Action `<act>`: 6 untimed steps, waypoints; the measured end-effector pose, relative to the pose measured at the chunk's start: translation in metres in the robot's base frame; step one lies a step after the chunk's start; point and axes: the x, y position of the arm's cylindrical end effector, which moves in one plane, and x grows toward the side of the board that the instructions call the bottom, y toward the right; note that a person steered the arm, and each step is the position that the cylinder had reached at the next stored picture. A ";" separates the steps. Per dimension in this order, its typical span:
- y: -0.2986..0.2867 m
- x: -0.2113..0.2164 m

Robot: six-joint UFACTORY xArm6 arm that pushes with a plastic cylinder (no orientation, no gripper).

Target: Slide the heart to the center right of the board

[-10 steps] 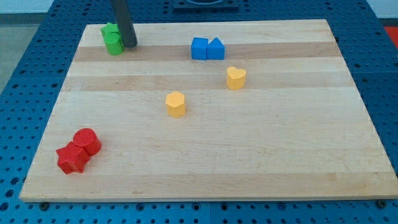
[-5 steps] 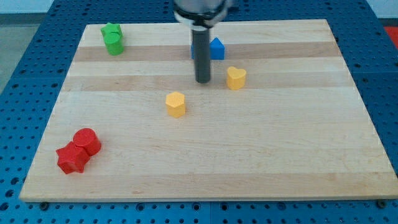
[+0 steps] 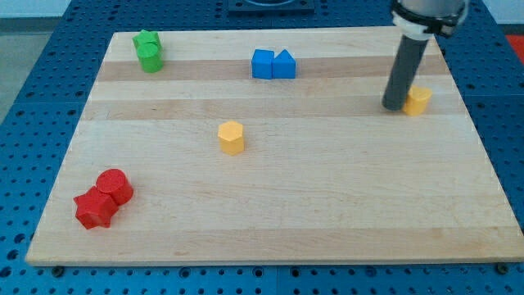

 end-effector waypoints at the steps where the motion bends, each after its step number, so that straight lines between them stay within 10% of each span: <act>1: 0.004 0.000; 6: -0.085 0.000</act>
